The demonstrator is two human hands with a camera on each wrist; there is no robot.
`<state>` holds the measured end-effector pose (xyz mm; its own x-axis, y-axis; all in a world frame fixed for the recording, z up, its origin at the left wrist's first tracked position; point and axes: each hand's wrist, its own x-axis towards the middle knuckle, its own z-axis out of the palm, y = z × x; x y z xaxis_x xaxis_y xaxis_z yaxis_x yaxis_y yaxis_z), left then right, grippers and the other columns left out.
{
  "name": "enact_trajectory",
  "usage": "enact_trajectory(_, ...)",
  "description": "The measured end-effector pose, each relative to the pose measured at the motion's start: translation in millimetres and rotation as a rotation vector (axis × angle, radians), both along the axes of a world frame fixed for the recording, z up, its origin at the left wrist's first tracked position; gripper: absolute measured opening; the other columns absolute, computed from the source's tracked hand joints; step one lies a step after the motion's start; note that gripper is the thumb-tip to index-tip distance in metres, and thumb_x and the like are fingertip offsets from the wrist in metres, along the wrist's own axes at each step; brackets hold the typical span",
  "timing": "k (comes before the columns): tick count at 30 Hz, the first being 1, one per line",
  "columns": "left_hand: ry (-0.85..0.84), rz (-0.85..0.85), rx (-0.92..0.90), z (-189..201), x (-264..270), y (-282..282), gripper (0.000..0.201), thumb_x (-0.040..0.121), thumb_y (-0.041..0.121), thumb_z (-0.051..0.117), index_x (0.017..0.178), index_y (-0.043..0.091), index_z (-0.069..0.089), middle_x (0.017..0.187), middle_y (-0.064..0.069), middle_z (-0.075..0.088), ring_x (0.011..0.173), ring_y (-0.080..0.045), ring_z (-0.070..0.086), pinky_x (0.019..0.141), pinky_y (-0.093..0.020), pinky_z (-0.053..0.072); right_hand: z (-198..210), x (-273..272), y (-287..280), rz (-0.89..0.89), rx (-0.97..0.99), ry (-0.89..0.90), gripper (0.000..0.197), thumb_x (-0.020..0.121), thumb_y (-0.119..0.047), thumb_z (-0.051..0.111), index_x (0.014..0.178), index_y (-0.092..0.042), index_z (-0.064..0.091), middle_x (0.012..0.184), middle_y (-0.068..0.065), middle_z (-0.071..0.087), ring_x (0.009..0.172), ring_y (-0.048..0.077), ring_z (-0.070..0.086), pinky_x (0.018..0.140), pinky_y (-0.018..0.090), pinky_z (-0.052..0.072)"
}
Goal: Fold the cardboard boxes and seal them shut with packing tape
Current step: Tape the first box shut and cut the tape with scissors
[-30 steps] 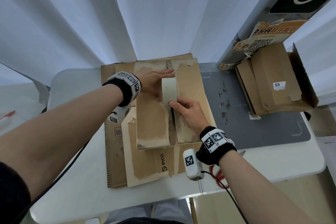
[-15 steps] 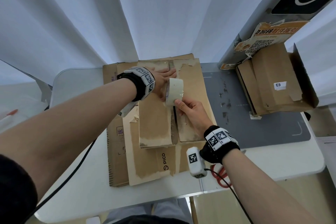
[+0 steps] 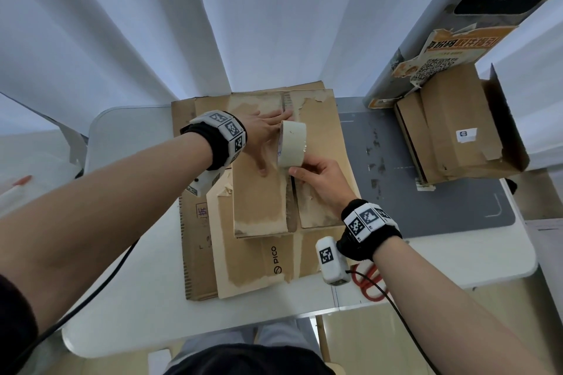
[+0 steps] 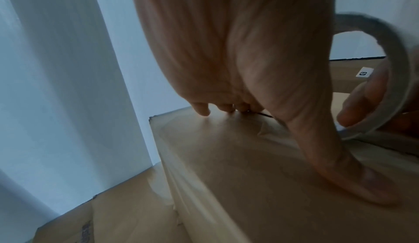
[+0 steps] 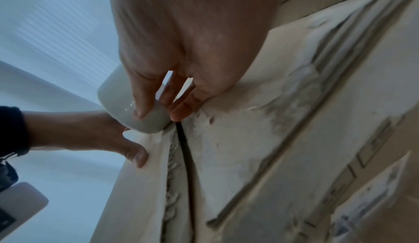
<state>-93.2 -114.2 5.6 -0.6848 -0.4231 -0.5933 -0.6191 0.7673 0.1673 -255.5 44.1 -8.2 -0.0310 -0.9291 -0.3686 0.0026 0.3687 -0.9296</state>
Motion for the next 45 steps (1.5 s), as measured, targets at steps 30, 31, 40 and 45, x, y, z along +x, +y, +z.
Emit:
enact_trajectory(30,0.200,0.070,-0.008,-8,9,24,0.113,0.078,0.052,0.076,0.159,0.021,0.004,0.165,0.005,-0.010,0.152,-0.011,-0.004,0.121,-0.039,-0.006,-6,8,31,-0.053,-0.064,0.000,0.026,0.092,-0.004,0.066,0.118,-0.005,0.069,0.111,0.009,0.072,0.101,0.014,0.064,0.098,0.031,0.050)
enact_trajectory(31,0.237,0.090,0.017,-8,11,27,0.108,0.079,0.046,0.077,0.159,0.020,0.009,0.166,0.004,-0.007,0.152,-0.011,-0.002,0.121,-0.037,-0.004,-7,9,31,-0.054,-0.063,0.007,0.026,0.092,-0.005,0.067,0.118,-0.005,0.069,0.112,0.008,0.072,0.102,0.015,0.064,0.099,0.032,0.050)
enact_trajectory(40,0.168,0.116,0.005,-1,13,30,0.115,0.072,0.067,0.073,0.159,0.029,0.009,0.165,0.015,-0.004,0.151,-0.004,0.001,0.122,-0.046,-0.004,-9,14,33,-0.099,-0.034,0.059,0.028,0.098,-0.017,0.062,0.125,-0.011,0.068,0.108,0.000,0.073,0.092,0.002,0.064,0.089,0.024,0.050)
enact_trajectory(45,0.142,0.107,-0.071,-2,14,30,0.123,0.064,0.073,0.074,0.159,0.029,0.009,0.164,0.018,-0.001,0.151,-0.003,0.004,0.124,-0.043,0.000,-11,17,33,-0.124,-0.012,0.044,0.027,0.098,-0.019,0.062,0.124,-0.014,0.068,0.114,0.005,0.073,0.103,0.010,0.066,0.096,0.028,0.051)
